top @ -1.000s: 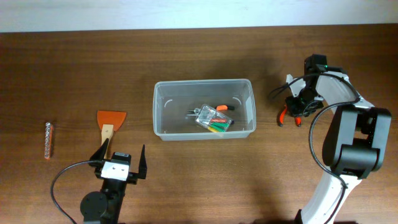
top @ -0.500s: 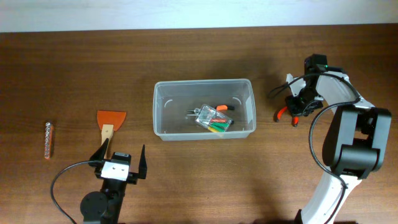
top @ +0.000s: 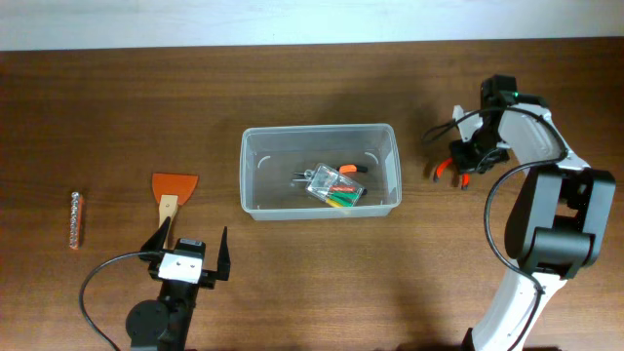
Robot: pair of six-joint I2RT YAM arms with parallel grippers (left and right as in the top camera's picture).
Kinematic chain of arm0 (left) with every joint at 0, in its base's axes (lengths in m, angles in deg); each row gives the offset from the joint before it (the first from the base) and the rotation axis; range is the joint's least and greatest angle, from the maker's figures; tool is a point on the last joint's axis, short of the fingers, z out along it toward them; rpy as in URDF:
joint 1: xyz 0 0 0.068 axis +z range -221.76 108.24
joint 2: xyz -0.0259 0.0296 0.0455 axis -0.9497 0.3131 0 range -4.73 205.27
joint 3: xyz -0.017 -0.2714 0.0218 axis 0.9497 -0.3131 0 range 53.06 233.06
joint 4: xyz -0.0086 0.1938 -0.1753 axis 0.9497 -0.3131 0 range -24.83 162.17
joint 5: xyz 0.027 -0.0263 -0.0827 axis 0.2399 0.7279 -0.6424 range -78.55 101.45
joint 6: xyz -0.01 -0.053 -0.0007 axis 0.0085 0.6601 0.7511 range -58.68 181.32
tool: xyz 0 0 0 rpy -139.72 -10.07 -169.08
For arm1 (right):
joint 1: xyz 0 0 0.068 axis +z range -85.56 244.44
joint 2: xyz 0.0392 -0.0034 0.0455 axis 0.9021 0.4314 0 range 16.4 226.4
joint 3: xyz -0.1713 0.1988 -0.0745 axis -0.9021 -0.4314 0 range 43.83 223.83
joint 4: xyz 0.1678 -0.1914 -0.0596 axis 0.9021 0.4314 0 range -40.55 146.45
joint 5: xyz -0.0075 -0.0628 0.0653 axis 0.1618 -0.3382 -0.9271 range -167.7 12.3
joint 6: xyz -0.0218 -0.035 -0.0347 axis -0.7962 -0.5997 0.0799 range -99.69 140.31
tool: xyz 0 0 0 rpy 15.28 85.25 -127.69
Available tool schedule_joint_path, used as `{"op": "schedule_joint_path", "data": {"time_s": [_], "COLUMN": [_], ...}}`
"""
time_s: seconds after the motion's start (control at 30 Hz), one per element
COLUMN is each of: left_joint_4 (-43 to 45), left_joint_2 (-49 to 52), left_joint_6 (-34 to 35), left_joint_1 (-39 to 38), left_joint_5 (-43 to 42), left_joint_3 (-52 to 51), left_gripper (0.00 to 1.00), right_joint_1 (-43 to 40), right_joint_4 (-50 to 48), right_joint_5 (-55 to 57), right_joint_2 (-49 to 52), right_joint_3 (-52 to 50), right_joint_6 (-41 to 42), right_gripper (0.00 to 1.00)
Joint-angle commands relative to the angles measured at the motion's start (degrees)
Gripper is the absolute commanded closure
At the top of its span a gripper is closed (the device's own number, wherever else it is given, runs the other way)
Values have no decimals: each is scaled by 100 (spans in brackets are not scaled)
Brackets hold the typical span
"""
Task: Pack container
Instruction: 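Lift the cutters and carry them left over the container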
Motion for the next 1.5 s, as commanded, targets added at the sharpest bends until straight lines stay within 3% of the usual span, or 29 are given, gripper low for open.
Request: {"op": "schedule_joint_path", "data": {"time_s": [0.0, 0.27, 0.53, 0.8, 1.17, 1.47], "left_joint_4": [-2, -2, -2, -2, -2, -2], "left_joint_2": [-26, -26, -26, -26, -26, -26], "left_joint_6": [-68, -68, -68, -68, -68, -68], "left_joint_1": [-17, -17, -17, -17, -17, -17], "left_joint_5": [24, 24, 24, 24, 24, 24], "left_joint_3": [-28, -28, -28, -28, -28, -28], "left_gripper": [1, 1, 1, 1, 1, 1], "right_joint_1": [31, 184, 850, 1954, 3200, 3353], "right_joint_4": [282, 1464, 2594, 3609, 3491, 2474], "right_joint_5": [-116, -188, -269, -267, -267, -269], "right_joint_2": [35, 35, 35, 24, 24, 26], "right_joint_3": [605, 2253, 3792, 4197, 4164, 3663], "right_joint_6": [90, 291, 820, 1023, 92, -1126], "right_gripper": [96, 96, 96, 96, 96, 96]}}
